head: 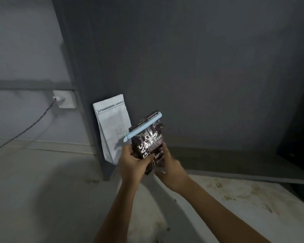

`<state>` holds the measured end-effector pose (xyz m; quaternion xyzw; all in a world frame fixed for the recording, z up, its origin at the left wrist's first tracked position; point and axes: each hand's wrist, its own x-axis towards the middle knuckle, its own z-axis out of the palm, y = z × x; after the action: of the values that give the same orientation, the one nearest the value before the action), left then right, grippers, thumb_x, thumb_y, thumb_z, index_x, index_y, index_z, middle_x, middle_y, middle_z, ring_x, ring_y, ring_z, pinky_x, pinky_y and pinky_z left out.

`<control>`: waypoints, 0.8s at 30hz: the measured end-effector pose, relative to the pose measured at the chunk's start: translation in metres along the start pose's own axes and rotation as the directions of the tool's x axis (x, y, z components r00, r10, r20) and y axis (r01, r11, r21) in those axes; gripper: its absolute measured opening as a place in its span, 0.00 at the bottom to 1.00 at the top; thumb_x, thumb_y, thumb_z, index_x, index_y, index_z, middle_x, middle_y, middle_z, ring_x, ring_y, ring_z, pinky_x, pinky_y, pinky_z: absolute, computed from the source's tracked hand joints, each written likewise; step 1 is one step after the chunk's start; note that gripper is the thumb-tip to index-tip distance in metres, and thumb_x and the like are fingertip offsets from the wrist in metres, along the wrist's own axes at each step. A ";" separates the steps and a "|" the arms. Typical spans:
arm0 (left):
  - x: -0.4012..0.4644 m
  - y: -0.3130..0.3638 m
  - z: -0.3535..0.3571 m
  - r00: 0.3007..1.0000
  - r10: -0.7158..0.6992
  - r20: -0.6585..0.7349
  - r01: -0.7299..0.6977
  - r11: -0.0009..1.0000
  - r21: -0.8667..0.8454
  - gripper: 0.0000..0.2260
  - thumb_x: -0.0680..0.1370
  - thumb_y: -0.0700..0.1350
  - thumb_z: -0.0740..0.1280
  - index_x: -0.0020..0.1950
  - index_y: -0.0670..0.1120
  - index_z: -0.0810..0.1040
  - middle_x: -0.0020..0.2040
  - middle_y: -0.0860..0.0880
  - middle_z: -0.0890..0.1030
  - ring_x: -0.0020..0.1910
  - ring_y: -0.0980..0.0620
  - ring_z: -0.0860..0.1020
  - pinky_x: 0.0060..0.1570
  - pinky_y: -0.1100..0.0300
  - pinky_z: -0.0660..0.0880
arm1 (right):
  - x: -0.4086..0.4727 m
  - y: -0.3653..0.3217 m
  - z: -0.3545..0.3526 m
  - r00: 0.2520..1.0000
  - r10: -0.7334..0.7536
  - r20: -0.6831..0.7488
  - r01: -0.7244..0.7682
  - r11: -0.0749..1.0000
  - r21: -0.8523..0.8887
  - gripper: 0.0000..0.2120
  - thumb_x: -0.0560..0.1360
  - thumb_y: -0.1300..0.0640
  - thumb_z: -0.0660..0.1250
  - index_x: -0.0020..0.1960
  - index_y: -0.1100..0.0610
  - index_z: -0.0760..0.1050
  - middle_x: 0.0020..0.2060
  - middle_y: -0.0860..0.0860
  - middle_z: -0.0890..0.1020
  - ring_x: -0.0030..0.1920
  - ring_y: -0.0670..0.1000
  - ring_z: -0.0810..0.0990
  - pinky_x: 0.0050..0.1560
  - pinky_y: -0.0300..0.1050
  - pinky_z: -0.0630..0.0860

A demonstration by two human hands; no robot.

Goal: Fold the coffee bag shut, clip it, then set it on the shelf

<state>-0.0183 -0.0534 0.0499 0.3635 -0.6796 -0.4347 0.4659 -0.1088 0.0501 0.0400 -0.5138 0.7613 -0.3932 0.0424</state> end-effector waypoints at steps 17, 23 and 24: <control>0.051 -0.025 0.021 0.968 -0.226 -0.113 0.236 0.968 0.087 0.24 0.68 0.49 0.73 0.56 0.40 0.67 0.53 0.40 0.80 0.50 0.40 0.80 0.50 0.47 0.77 | 0.059 0.007 0.051 0.966 0.049 0.253 -0.034 0.998 -0.062 0.45 0.70 0.58 0.67 0.73 0.50 0.39 0.75 0.58 0.43 0.71 0.58 0.61 0.65 0.46 0.67; 0.049 -0.018 0.013 0.976 -0.209 0.066 0.202 0.974 0.100 0.24 0.69 0.36 0.72 0.61 0.38 0.65 0.51 0.45 0.77 0.47 0.48 0.77 0.47 0.59 0.72 | 0.047 0.000 0.051 0.944 0.120 0.308 -0.062 0.980 -0.191 0.44 0.70 0.57 0.66 0.73 0.52 0.37 0.75 0.57 0.43 0.69 0.61 0.65 0.63 0.50 0.70; 0.053 -0.024 0.011 0.971 -0.208 0.119 0.201 0.977 0.064 0.23 0.69 0.36 0.72 0.60 0.37 0.68 0.51 0.44 0.77 0.46 0.49 0.77 0.46 0.59 0.72 | 0.047 -0.001 0.049 0.938 0.139 0.318 -0.072 0.975 -0.212 0.44 0.70 0.57 0.66 0.73 0.51 0.38 0.76 0.57 0.44 0.69 0.61 0.65 0.63 0.52 0.70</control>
<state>-0.0428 -0.1065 0.0422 0.4156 -0.6773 -0.4845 0.3657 -0.1074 -0.0151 0.0228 -0.5323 0.8052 -0.2210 0.1396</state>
